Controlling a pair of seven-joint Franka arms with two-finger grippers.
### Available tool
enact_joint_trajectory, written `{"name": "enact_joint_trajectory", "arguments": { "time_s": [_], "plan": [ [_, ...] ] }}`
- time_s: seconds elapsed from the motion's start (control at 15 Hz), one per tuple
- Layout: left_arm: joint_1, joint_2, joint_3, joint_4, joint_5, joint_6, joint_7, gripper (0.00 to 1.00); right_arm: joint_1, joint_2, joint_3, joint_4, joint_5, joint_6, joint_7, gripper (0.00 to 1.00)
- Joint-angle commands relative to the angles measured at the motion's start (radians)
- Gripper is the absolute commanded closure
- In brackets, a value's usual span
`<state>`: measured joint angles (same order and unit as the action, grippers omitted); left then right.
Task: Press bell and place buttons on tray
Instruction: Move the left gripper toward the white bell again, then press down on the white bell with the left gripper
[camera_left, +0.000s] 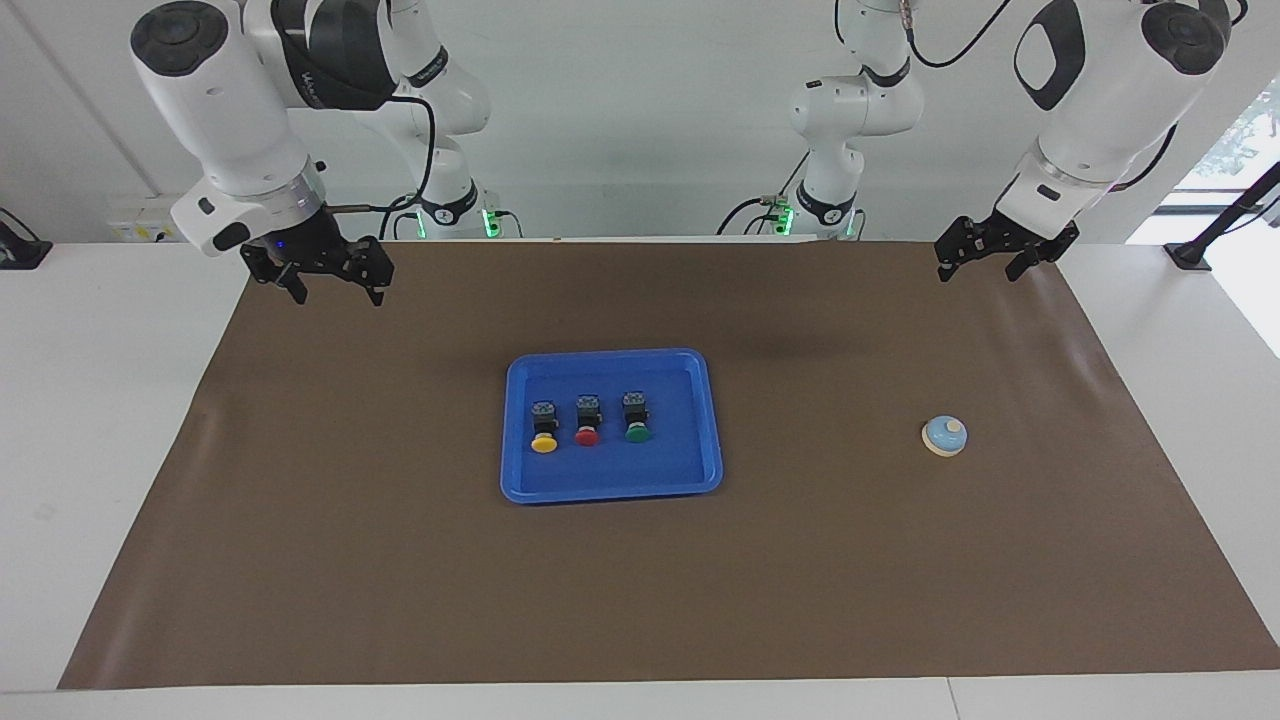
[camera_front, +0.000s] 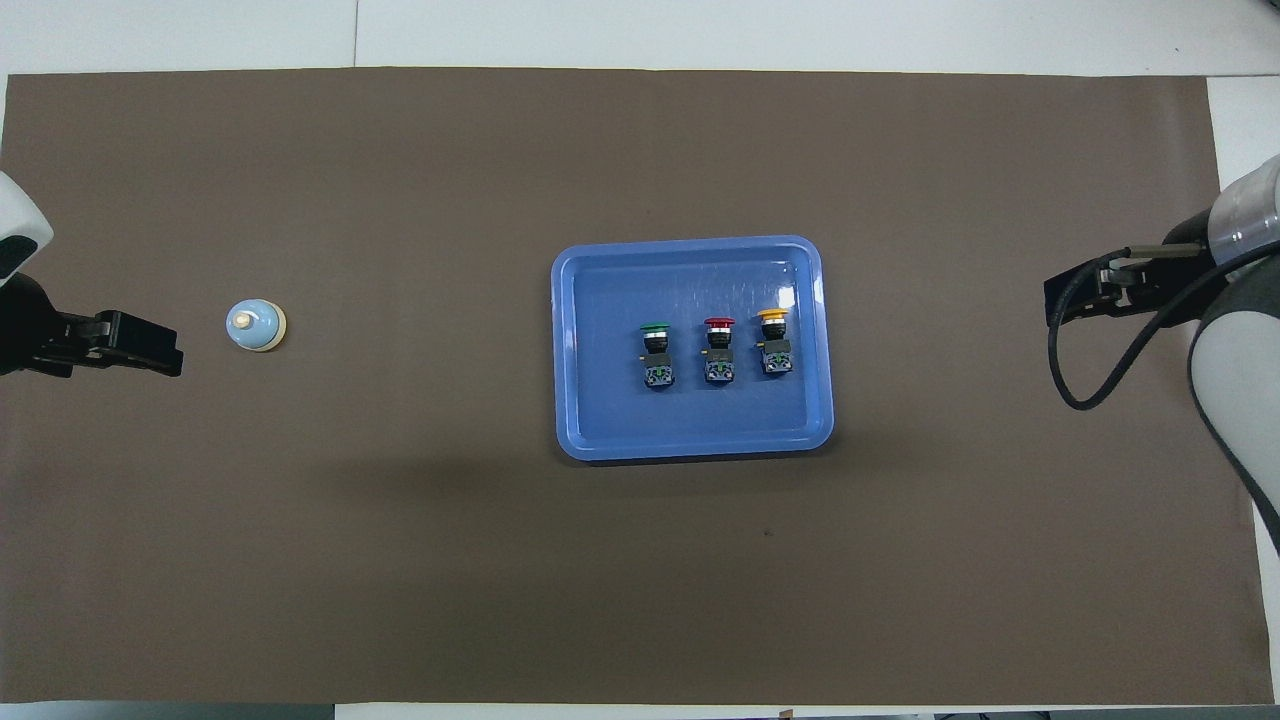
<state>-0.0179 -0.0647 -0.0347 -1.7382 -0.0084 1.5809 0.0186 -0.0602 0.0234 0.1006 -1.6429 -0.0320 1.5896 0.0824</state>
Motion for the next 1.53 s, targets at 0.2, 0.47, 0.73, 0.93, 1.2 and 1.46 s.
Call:
{"name": "enact_joint_trajectory", "arguments": {
  "time_s": [0.2, 0.47, 0.73, 0.93, 1.2, 1.46],
  "plan": [
    [0.047, -0.035, 0.003, -0.142, 0.01, 0.183, 0.0, 1.0, -0.01, -0.019, 0.007, -0.021, -0.002, 0.007, -0.012, 0.0],
    [0.072, 0.035, 0.003, -0.201, 0.013, 0.324, 0.018, 1.0, -0.01, -0.019, 0.008, -0.021, -0.002, 0.007, -0.01, 0.0],
    [0.088, 0.15, 0.001, -0.205, 0.016, 0.447, 0.018, 1.0, -0.01, -0.019, 0.008, -0.021, -0.002, 0.006, -0.01, 0.0],
    [0.09, 0.198, 0.001, -0.245, 0.016, 0.551, 0.018, 1.0, -0.01, -0.019, 0.008, -0.021, -0.002, 0.007, -0.01, 0.0],
    [0.09, 0.252, 0.001, -0.251, 0.015, 0.637, 0.017, 1.0, -0.01, -0.019, 0.008, -0.021, -0.002, 0.007, -0.012, 0.0],
    [0.091, 0.29, 0.003, -0.251, 0.016, 0.688, 0.018, 1.0, -0.01, -0.019, 0.008, -0.021, -0.002, 0.007, -0.01, 0.0]
  ]
}}
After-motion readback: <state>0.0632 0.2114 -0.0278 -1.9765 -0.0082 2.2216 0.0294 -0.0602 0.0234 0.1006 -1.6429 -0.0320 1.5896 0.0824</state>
